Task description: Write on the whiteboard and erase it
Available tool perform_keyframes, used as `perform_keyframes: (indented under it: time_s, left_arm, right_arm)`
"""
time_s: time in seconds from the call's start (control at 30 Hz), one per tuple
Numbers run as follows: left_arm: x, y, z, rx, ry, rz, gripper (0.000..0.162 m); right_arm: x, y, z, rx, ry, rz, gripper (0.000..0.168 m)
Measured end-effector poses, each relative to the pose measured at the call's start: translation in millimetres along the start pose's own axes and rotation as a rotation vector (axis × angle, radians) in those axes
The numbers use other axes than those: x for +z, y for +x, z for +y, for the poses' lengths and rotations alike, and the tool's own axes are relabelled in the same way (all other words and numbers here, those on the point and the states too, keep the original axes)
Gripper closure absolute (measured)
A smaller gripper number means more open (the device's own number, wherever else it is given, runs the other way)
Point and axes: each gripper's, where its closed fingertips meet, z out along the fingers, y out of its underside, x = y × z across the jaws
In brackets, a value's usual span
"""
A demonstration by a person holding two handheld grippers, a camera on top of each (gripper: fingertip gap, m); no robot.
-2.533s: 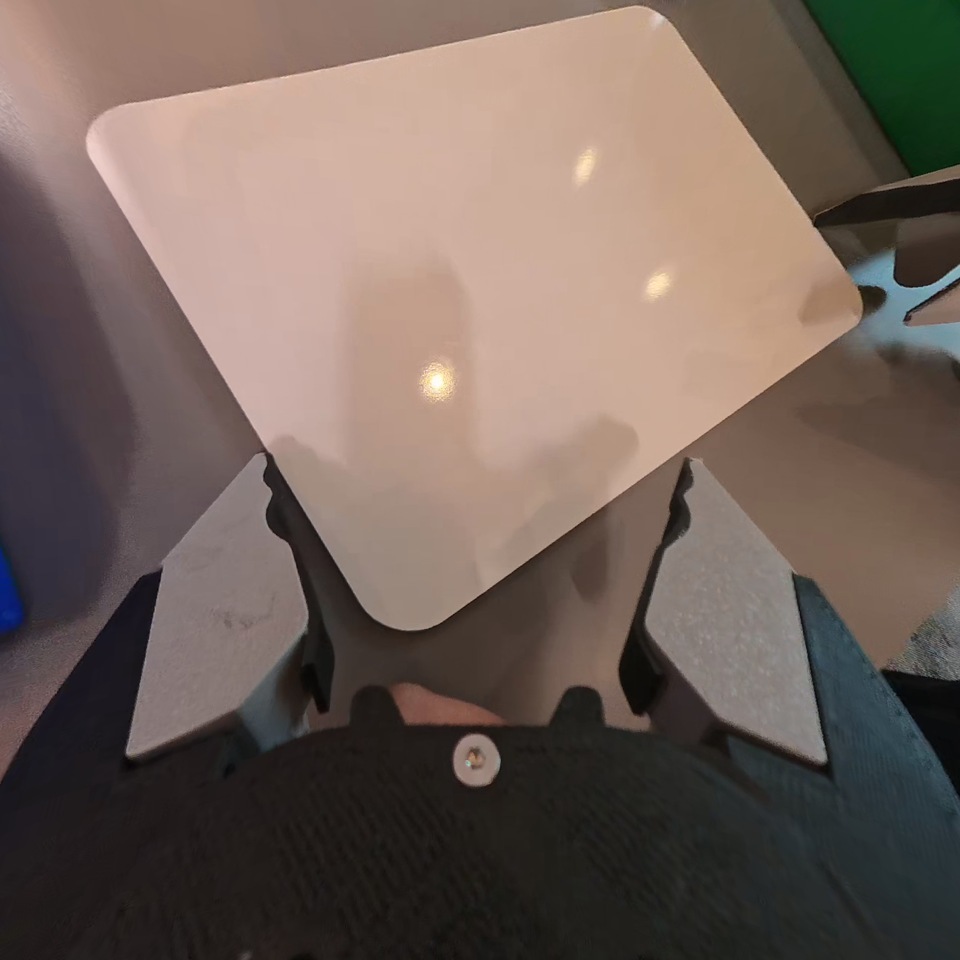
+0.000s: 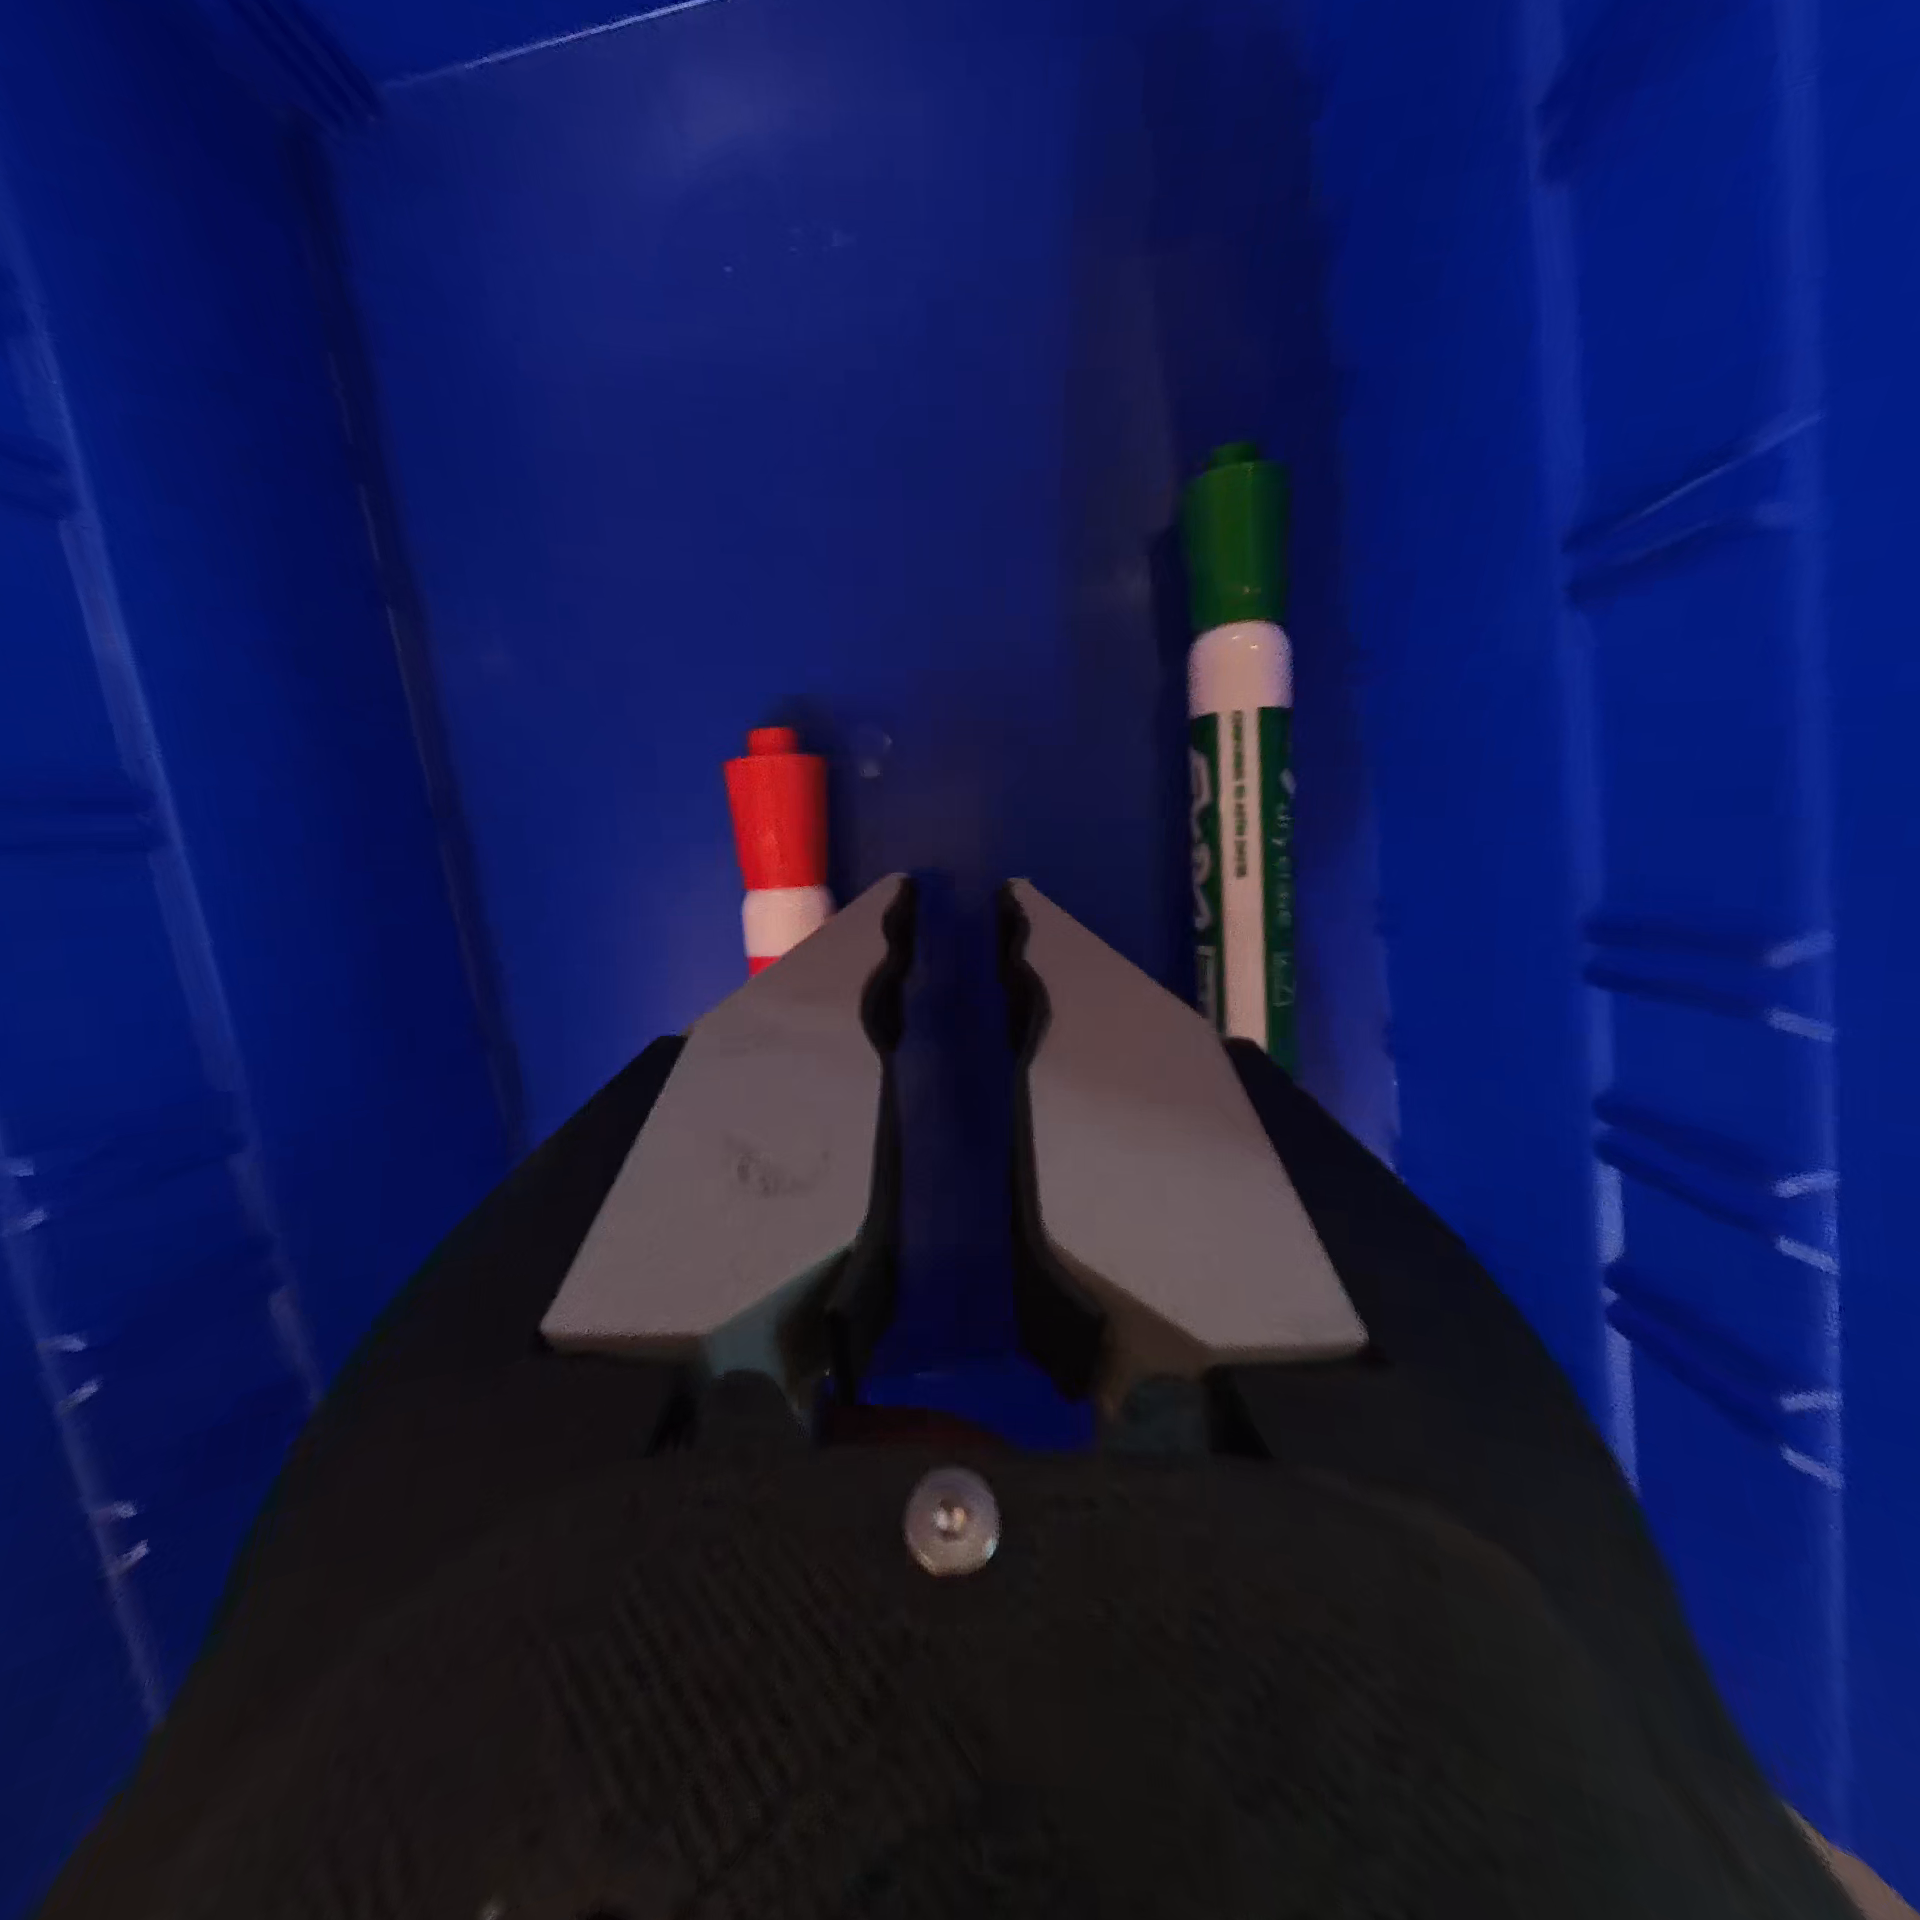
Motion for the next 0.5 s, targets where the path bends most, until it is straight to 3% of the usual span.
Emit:
perform_keyframes:
  time_s: [0.27,0.5]
  left_arm:
    - [-6,-27,-1,0.004,-0.022,-0.077,0.123]
    - [-5,-75,13,0.048,-0.098,-0.254,0.117]
  right_arm:
    - [0,-1,0,-0.002,-0.003,-0.003,0.104]
    - [1,-1,1,-0.007,-0.010,-0.004,0.104]
